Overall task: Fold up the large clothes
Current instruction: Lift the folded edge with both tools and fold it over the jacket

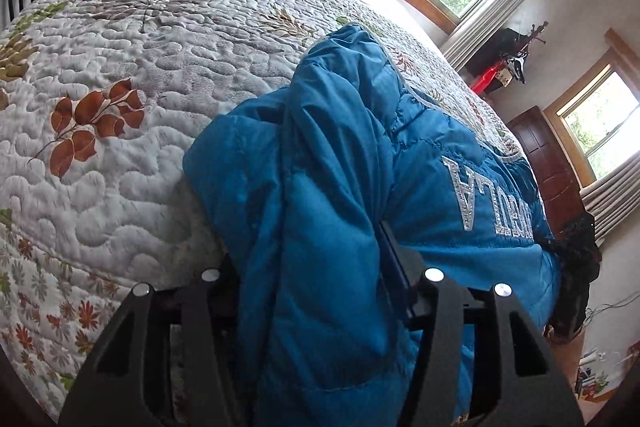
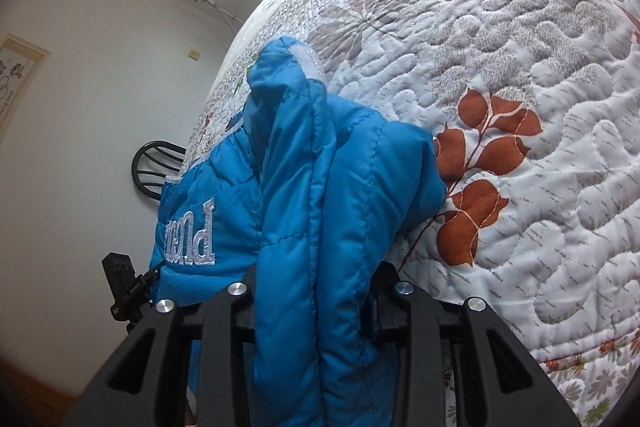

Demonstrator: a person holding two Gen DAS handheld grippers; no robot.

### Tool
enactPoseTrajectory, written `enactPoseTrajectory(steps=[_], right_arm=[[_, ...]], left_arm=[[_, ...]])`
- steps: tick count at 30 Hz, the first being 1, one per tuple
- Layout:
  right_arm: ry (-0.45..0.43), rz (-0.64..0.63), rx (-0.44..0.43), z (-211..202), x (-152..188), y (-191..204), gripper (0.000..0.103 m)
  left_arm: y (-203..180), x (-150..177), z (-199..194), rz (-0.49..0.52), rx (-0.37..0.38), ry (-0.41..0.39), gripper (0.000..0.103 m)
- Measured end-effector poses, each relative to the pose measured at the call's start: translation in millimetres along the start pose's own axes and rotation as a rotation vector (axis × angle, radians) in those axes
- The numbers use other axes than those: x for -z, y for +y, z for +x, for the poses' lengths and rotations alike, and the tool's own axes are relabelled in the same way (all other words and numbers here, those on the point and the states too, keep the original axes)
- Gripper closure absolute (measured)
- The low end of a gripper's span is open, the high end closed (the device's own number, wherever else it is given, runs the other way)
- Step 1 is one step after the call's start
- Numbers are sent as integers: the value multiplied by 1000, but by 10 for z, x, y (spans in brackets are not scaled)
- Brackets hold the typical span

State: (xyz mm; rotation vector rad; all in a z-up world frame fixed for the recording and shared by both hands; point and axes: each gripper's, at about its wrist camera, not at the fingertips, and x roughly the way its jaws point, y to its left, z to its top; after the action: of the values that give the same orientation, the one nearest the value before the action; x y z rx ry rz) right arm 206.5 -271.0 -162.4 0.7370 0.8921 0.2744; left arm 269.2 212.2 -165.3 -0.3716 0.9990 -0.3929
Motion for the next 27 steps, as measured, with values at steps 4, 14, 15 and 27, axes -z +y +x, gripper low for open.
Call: enactPoseTrajectory(steps=[4,14,15,27], right_arm=[[-51,-74,131,-323,50,194,50],[-79,-280,296,-339,-399,931,32],[-63,-284,328,-220,-463,954,32],[-8,-117,258,253,-1022,539,91]], left_arm=[[-57,5,-296,29,-56,-8,43],[-326,-505,-524,131,-130,-58,29],[-349,-579,-397,129,-143,-39,29],[-370,-956,385,86,-247,49,62]])
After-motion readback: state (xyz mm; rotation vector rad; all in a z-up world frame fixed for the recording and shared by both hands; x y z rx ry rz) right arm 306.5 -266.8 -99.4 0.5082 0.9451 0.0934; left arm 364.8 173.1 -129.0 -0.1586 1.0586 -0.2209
